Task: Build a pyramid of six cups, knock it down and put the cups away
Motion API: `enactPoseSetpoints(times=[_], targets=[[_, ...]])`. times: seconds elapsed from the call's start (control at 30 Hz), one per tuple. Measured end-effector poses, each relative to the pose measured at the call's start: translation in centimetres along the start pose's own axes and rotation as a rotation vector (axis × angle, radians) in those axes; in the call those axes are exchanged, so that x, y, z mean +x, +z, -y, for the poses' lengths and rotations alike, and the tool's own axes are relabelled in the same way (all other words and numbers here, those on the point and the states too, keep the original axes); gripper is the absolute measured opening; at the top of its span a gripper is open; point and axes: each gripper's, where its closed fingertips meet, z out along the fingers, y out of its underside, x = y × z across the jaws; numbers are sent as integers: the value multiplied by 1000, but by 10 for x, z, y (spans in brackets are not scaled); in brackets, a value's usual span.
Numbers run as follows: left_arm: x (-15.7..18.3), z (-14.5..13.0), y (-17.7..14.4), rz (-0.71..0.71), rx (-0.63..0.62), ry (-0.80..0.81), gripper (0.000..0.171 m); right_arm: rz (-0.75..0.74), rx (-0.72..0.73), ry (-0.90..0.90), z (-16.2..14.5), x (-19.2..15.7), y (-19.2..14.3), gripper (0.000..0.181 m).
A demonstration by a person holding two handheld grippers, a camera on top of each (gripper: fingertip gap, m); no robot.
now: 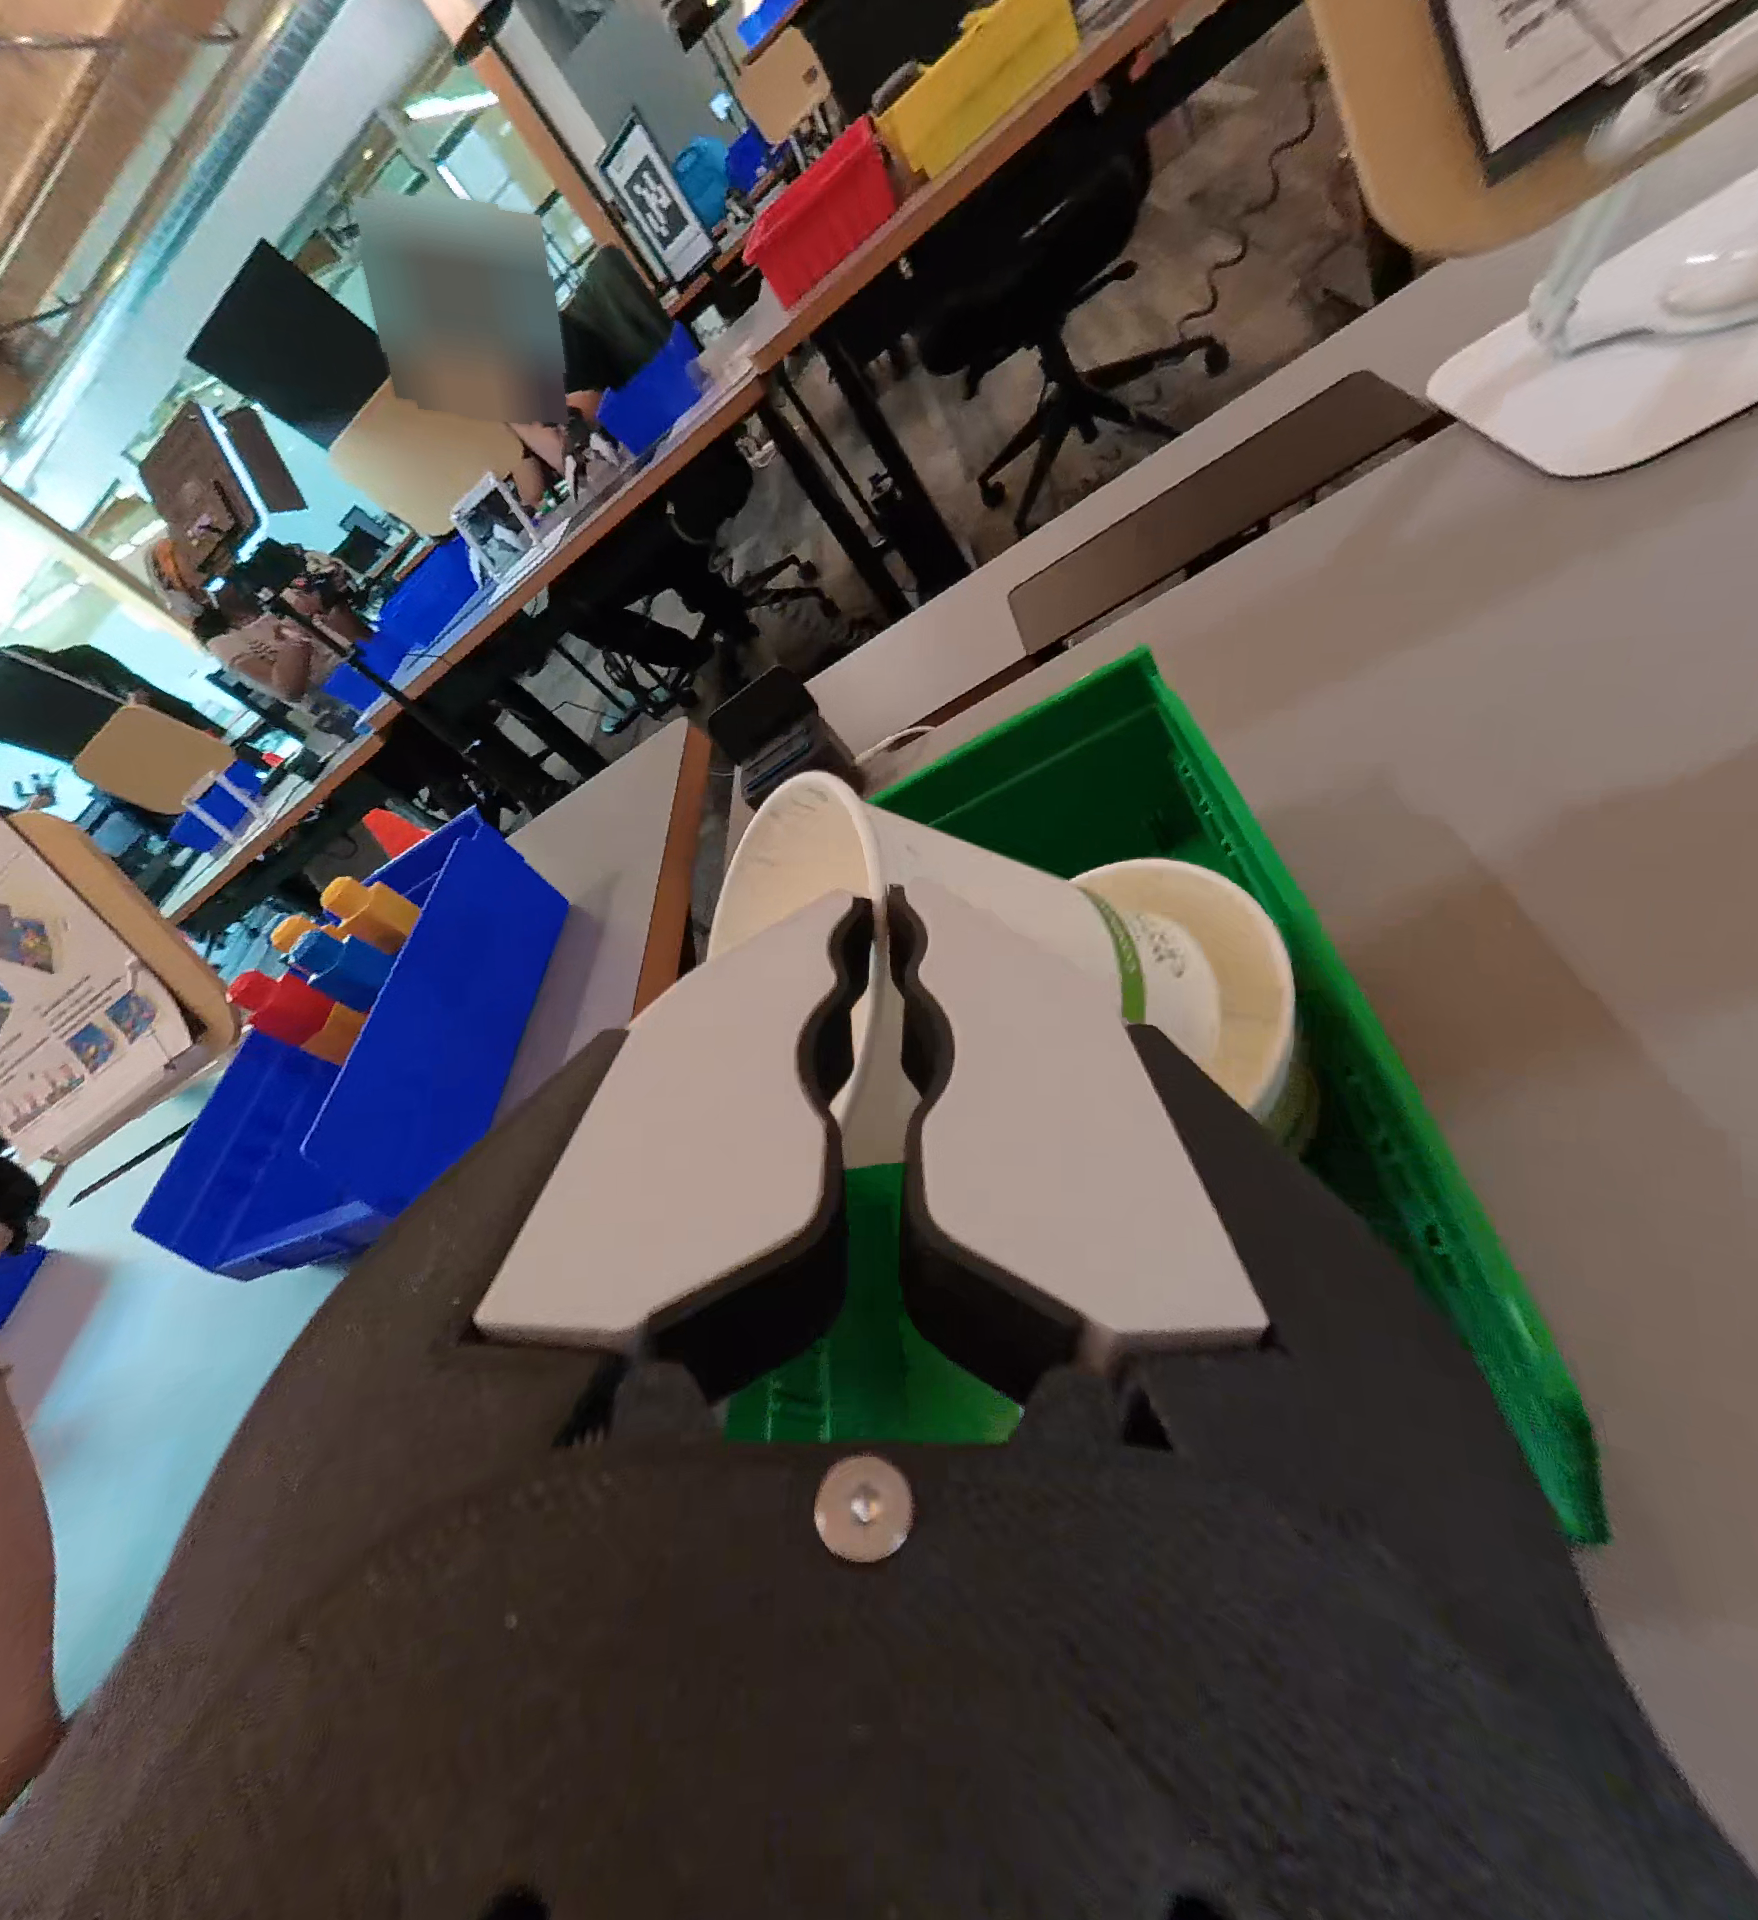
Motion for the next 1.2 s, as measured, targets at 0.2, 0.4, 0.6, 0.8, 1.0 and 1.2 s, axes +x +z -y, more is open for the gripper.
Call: enactPoseSetpoints(times=[0.2, 0.4, 0.6, 0.8, 1.0, 1.2], targets=[[-26, 23, -11, 166, 105, -60, 5, -5, -8, -10, -1, 0, 1, 69], [-30, 75, -42, 128, 334, -297, 5, -2, 2, 0, 0, 1, 0, 69], [5, 143, -82, -76, 540, -441, 4, -9, -1, -24, 0, 4, -2, 69], [69, 188, -100, -326, 658, -696, 4, 22, 72, 55, 12, 3, -5, 72], [173, 200, -95, -586, 639, -915, 4, 141, 259, 301, 41, -1, -19, 85], [284, 197, -122, -739, 614, -884, 4, 288, 537, 702, 66, 30, -50, 82]])
